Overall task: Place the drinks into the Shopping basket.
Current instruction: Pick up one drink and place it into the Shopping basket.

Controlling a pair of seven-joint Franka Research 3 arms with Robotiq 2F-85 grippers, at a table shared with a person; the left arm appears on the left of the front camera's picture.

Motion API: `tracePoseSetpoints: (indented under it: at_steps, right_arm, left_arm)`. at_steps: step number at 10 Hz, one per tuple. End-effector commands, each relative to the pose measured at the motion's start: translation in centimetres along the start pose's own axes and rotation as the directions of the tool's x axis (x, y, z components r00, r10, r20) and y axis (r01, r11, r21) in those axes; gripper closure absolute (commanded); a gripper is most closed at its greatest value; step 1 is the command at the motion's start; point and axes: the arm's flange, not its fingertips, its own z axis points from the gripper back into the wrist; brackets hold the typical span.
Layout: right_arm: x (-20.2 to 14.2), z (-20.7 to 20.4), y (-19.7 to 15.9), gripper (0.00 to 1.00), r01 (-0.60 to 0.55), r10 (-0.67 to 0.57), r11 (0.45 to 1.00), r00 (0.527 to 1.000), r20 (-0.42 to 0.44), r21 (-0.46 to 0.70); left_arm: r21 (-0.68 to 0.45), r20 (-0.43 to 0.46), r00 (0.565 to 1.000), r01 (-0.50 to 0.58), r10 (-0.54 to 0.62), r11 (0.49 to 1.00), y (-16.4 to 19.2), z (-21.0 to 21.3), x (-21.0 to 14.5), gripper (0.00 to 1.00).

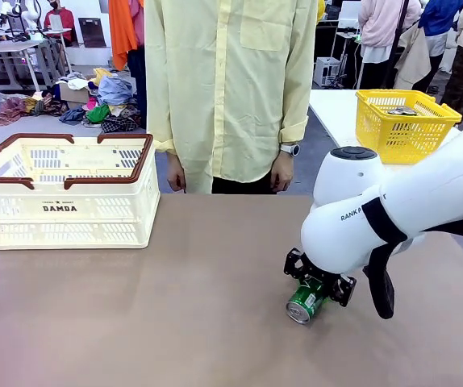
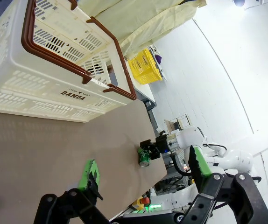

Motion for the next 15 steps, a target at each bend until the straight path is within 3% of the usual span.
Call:
tracePoseSetpoints:
  at_steps: [1,6,7,9,10,12,15]
  right_arm:
    - [0.0,-0.1,0.9,1.00,0.034,-0.034,0.999,0.999,0.031,0.000]
    - [0.5,2.1,0.2,1.00,0.025,-0.025,1.000,0.999,0.039,0.010]
    - [0.8,4.7,0.0,1.00,-0.006,0.006,1.000,1.000,0.005,-0.002]
    - [0.1,11.6,0.7,1.00,-0.153,0.156,0.985,0.987,-0.042,0.080]
    - [-1.2,14.5,2.2,1.00,-0.228,0.232,0.966,0.973,-0.019,0.122]
    - [-5.1,16.2,7.0,1.00,-0.335,0.337,0.929,0.941,0.013,0.157]
    - [-13.5,12.6,15.5,1.00,-0.494,0.501,0.851,0.866,0.008,0.177]
  left_arm:
    - [-0.020,0.010,1.000,0.008,-0.007,1.000,-0.1,0.0,0.1,0.00]
    - [-0.020,0.010,1.000,0.008,-0.007,1.000,-0.1,0.0,0.1,0.00]
    - [-0.020,0.010,1.000,0.008,-0.007,1.000,-0.1,0.0,0.1,0.00]
    - [-0.020,0.010,1.000,0.008,-0.007,1.000,-0.1,0.0,0.1,0.00]
    - [-0.020,0.010,1.000,0.008,-0.007,1.000,-0.1,0.0,0.1,0.00]
    - [-0.020,0.010,1.000,0.008,-0.007,1.000,-0.1,0.0,0.1,0.00]
    - [-0.020,0.010,1.000,0.008,-0.007,1.000,-0.1,0.0,0.1,0.00]
